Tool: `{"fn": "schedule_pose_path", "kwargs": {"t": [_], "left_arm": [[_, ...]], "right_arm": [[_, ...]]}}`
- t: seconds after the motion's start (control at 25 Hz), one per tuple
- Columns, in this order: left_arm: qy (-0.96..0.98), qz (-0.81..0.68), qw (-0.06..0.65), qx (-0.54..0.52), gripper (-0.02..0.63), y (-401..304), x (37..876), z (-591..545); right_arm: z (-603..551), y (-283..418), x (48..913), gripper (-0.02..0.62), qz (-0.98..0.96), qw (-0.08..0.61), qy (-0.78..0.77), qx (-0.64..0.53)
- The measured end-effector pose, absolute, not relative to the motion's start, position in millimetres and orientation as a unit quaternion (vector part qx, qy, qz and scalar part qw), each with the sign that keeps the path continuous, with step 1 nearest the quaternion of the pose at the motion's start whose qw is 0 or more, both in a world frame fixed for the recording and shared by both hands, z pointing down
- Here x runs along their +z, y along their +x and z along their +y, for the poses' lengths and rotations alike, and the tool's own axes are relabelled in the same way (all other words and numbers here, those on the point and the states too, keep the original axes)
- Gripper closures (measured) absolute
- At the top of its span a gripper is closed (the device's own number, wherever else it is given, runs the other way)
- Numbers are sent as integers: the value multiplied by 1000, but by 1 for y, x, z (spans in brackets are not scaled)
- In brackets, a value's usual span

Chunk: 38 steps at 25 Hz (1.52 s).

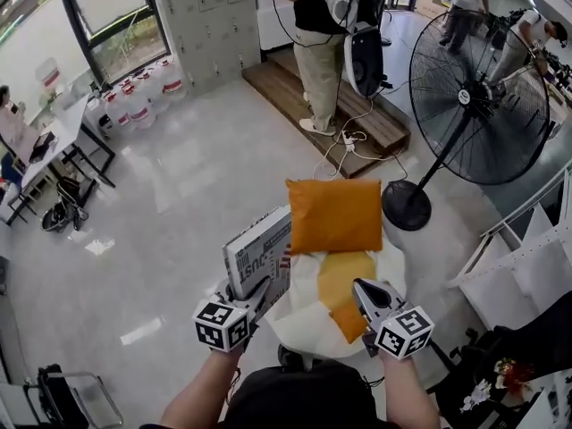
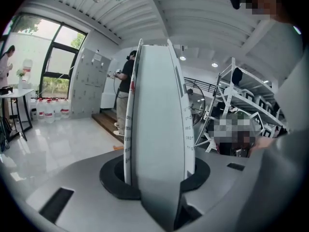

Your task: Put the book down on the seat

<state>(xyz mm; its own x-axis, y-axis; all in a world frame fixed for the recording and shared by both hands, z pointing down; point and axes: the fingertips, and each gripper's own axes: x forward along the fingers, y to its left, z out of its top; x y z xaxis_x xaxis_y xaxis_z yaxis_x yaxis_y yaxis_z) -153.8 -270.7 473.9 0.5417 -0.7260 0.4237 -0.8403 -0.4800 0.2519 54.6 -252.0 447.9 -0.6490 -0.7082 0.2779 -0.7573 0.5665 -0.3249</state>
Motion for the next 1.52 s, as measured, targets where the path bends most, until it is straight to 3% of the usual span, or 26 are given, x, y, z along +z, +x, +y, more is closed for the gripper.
{"fn": "schedule_pose_path", "kwargs": {"t": [0.44, 0.88, 1.52], "left_arm": [[844, -438, 271, 149, 451, -69, 511, -272], [833, -412, 333, 157, 449, -65, 576, -292], [800, -371, 431, 194, 449, -68, 759, -337]], "right_arm": [[-241, 114, 498, 580, -881, 80, 391, 253], [-260, 93, 540, 580, -872, 135, 375, 284], [-323, 44, 669, 580, -842, 187, 364, 351]]}}
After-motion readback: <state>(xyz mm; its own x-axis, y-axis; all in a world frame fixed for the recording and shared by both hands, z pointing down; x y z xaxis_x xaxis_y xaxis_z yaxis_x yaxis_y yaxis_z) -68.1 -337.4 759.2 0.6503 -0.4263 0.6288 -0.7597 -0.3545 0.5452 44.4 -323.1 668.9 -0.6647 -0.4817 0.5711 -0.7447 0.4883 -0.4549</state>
